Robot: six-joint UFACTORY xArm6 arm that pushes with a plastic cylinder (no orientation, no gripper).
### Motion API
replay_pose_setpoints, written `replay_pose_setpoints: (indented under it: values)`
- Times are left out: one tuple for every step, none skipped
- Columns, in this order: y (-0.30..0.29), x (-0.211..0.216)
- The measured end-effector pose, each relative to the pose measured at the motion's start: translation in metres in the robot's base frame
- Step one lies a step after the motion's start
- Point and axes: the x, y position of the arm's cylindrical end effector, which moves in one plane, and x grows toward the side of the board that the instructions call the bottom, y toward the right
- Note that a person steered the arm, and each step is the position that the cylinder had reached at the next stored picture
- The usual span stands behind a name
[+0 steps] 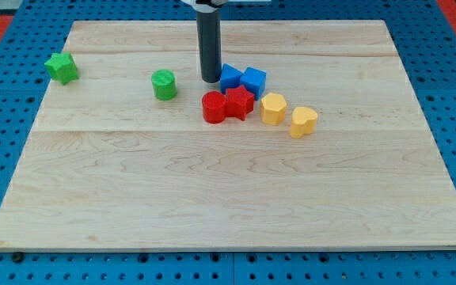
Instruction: Move the green circle to the center
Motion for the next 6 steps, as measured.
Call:
replay_pose_setpoints:
  values:
    - [-0.023,-0.037]
    - [-0.084,-0.041]
    - [-0.124,-0.032]
    - [-0.124,-0.016]
    - [-0.088,0.009]
    - [-0.015,0.025]
